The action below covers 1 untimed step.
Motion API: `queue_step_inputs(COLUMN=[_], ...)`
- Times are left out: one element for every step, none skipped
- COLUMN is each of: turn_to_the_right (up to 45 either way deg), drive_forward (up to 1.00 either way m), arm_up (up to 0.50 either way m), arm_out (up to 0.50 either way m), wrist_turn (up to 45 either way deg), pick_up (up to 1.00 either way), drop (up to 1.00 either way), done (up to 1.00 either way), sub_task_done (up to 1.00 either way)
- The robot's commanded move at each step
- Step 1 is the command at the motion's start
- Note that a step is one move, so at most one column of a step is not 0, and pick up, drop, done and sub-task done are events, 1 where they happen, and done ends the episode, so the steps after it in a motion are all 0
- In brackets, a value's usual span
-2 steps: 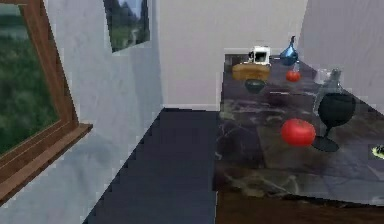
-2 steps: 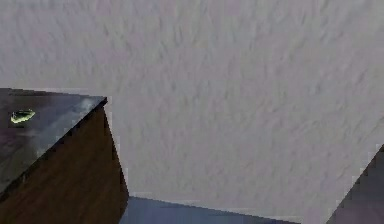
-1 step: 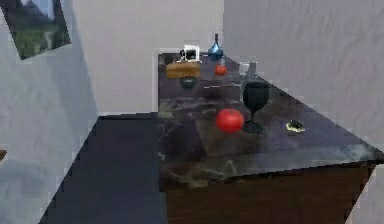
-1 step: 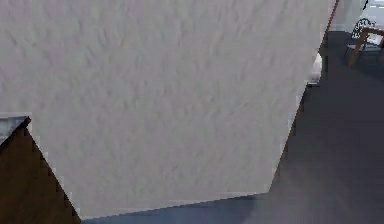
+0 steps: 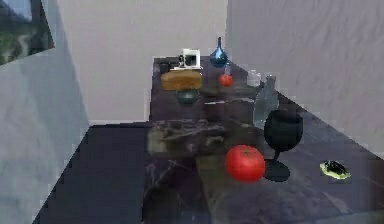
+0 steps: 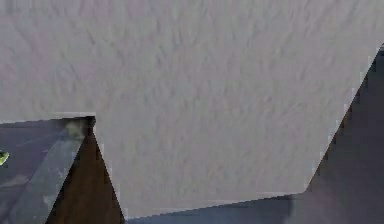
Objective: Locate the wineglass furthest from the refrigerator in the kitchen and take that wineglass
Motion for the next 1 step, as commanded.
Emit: queue_step_inputs(turn_to_the_right=[-45.0], drive_forward=[0.00], arm_up=[0.00], arm_out=[0.00], wrist_turn=[0.0], pick_up=[0.00], drop=[0.00], done=[0.00], sub_task_done=[0.00])
